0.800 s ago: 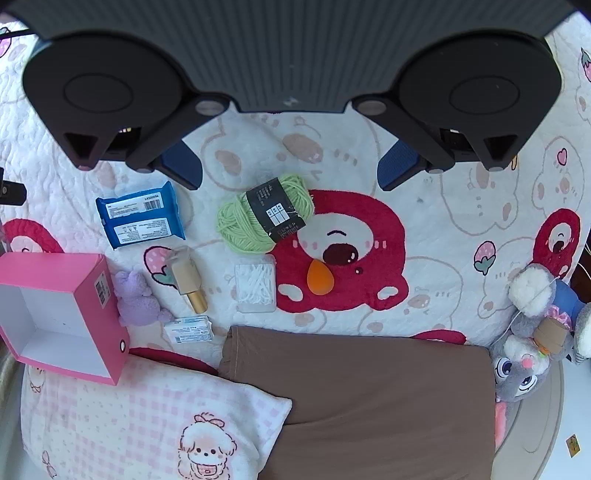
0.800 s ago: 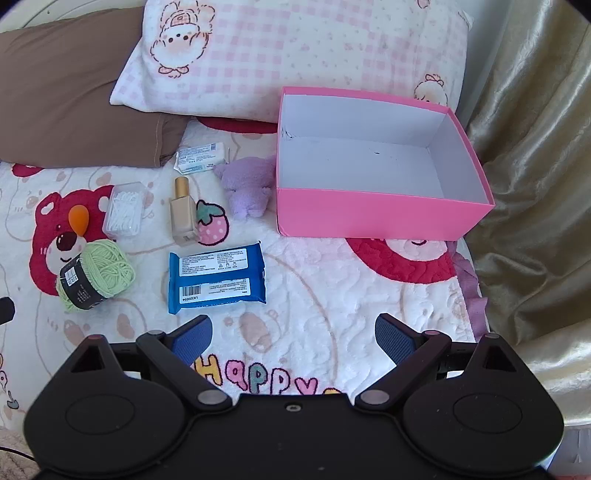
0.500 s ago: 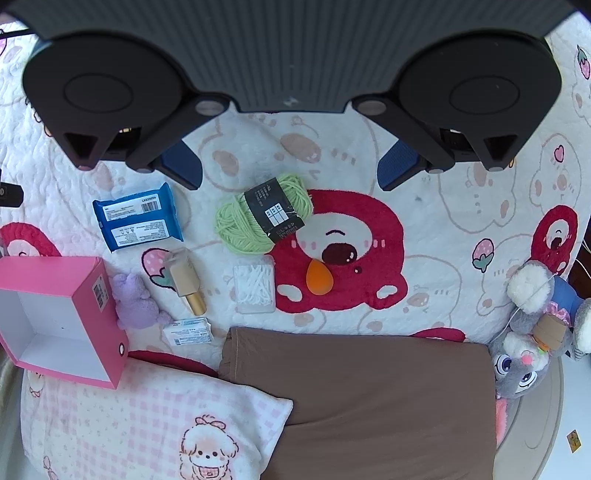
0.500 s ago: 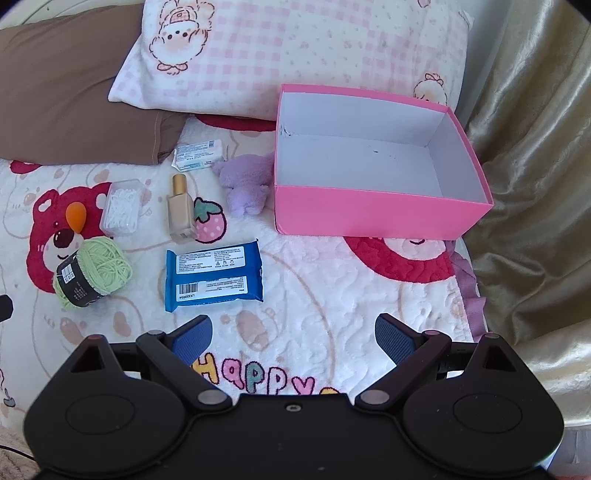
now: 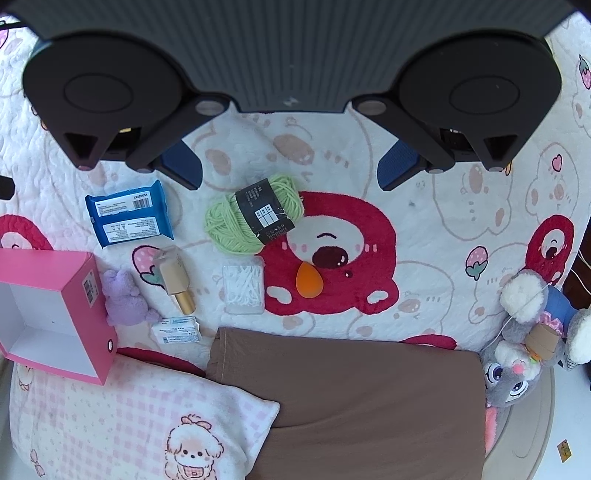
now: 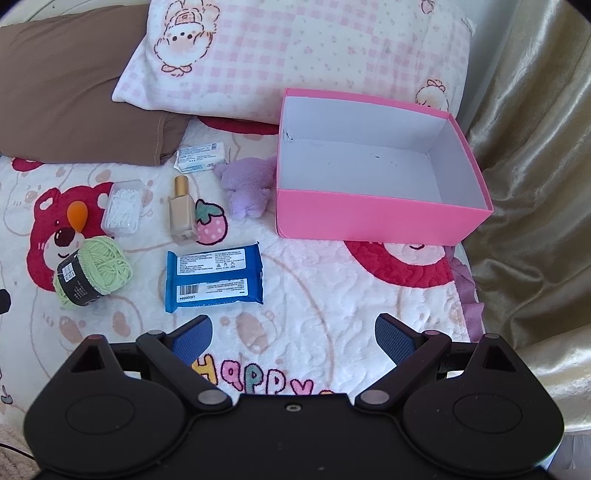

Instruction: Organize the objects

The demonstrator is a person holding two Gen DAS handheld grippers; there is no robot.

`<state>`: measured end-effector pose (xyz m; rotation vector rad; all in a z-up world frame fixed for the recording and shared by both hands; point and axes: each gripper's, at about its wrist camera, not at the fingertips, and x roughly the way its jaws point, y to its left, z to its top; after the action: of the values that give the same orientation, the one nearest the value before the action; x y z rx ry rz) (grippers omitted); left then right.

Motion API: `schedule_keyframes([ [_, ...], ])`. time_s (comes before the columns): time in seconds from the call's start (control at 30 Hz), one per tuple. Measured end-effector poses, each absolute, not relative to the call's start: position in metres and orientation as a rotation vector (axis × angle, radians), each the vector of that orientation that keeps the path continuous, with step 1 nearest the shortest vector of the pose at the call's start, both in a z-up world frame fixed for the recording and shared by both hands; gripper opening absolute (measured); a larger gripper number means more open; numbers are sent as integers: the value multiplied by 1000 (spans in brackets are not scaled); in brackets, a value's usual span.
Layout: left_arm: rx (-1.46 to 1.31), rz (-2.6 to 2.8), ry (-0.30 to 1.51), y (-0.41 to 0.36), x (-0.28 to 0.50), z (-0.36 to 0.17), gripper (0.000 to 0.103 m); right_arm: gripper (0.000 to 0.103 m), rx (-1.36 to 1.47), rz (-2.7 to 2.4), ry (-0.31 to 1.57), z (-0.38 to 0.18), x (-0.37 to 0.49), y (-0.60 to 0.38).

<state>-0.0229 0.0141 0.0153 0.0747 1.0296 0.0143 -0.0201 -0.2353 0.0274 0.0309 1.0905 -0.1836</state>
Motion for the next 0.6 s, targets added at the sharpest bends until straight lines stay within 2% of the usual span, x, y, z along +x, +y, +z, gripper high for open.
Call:
schedule_keyframes([
  [0.6, 94, 31, 1028, 5, -23, 16, 103, 97, 80, -91, 1118, 30, -26, -225],
])
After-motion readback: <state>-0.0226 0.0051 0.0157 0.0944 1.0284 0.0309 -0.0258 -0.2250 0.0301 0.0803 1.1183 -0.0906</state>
